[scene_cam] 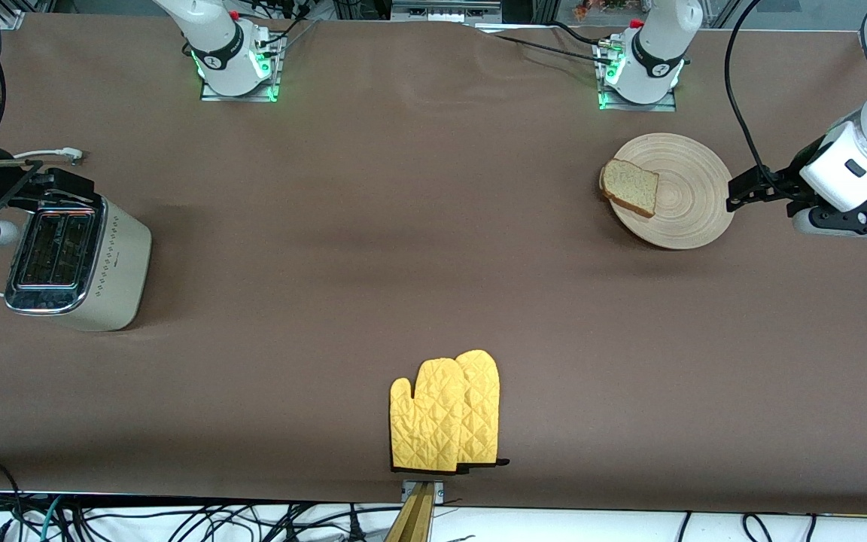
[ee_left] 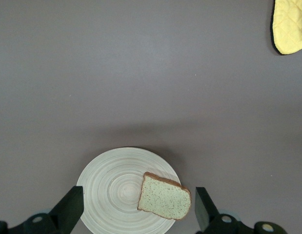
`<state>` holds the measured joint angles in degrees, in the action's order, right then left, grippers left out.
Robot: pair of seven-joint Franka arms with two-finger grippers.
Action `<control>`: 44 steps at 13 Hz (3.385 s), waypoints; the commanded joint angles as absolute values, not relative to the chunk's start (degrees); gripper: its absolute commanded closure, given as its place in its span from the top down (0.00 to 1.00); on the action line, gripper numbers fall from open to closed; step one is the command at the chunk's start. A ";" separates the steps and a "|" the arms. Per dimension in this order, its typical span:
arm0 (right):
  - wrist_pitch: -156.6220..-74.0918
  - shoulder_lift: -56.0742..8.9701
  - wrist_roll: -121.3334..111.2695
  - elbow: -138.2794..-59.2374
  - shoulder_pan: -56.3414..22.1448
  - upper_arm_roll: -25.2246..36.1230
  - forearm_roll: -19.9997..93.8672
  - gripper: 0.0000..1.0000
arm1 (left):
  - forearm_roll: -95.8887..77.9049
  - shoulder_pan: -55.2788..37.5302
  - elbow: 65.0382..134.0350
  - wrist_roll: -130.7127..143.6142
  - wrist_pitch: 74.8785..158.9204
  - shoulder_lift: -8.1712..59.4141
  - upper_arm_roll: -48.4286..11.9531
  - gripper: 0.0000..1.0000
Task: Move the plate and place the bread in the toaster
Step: 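Move the left gripper toward the rim of the wooden plate, then close the left gripper on the wooden plate rim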
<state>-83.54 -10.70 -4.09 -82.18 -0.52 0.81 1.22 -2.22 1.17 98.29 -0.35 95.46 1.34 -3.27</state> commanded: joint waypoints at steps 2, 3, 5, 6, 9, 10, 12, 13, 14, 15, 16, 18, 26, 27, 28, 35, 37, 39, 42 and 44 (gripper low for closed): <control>-83.14 -11.16 -3.78 -80.42 -1.40 0.70 1.32 1.00 | -0.97 1.14 97.21 0.44 95.19 1.76 -3.43 1.00; -83.14 -11.16 -3.69 -80.42 -1.41 0.70 1.23 1.00 | -0.97 1.14 97.21 0.44 95.19 1.76 -3.43 1.00; -83.14 -11.25 -3.78 -80.42 -1.41 0.79 1.23 1.00 | -1.40 1.75 97.21 0.09 95.27 2.02 -3.34 1.00; -83.14 -11.25 -3.78 -80.42 -1.41 0.79 1.23 1.00 | -1.75 2.02 96.86 -0.43 95.27 2.80 -2.99 1.00; -83.14 -11.16 -3.69 -80.42 -1.41 0.79 1.23 1.00 | -5.96 7.36 96.15 -3.23 95.10 6.05 -2.99 1.00; -83.14 -11.16 -3.69 -80.42 -1.41 0.79 1.23 1.00 | -6.06 9.21 96.07 -5.95 95.01 7.37 -2.99 1.00; -83.06 -11.16 -3.69 -80.42 -1.41 0.79 1.23 1.00 | -8.68 14.82 96.06 -12.79 94.75 10.00 -2.99 1.00; -83.06 -11.16 -3.69 -80.42 -1.41 0.79 1.23 1.00 | -11.22 17.64 96.06 -17.01 93.79 12.37 -2.99 1.00; -83.14 -11.16 -3.69 -80.51 -1.41 0.79 1.23 1.00 | -13.51 20.62 95.98 -20.53 92.21 14.31 -2.99 1.00; -83.06 -11.25 -3.69 -80.42 -1.32 0.79 1.23 1.00 | -15.88 23.44 96.06 -23.79 91.33 16.24 -2.99 1.00; -83.14 -11.16 -3.69 -80.42 -1.32 0.88 1.23 1.00 | -17.74 26.25 96.06 -27.12 90.10 18.43 -2.99 1.00; -83.14 -11.16 -3.69 -80.42 -1.32 0.79 1.23 1.00 | -21.60 31.96 96.06 -35.20 85.63 23.26 -2.99 1.00; -83.14 -11.25 -3.78 -80.42 -1.23 0.88 1.23 1.00 | -24.52 45.88 100.27 -56.23 81.29 39.28 -3.08 1.00; -83.14 -11.25 -3.78 -80.42 -1.32 0.88 1.23 1.00 | -24.78 46.31 102.46 -57.03 81.82 39.37 -3.08 1.00; -83.14 -11.25 -3.69 -80.42 -1.32 0.88 1.23 1.00 | -24.87 47.54 104.83 -57.56 84.00 39.20 -3.08 1.00; -83.14 -11.25 -3.78 -80.42 -1.32 0.88 1.23 1.00 | -26.37 47.11 112.59 -65.82 92.37 39.20 -3.52 0.49; -83.14 -11.25 -3.78 -80.42 -1.32 0.88 1.23 1.00 | -26.11 46.85 112.50 -68.90 92.81 39.20 -3.51 0.11; -83.14 -11.25 -3.78 -80.42 -1.32 0.88 1.23 1.00 | -25.58 46.32 112.33 -68.91 93.34 39.03 -3.69 0.00; -83.06 -11.25 -3.95 -80.51 -1.32 0.88 1.23 1.00 | -25.49 46.32 112.24 -68.91 93.25 38.76 -3.69 0.00; -83.14 -11.25 -3.96 -80.51 -1.32 0.88 1.23 1.00 | -25.49 46.23 111.54 -68.91 92.73 38.76 -3.78 0.00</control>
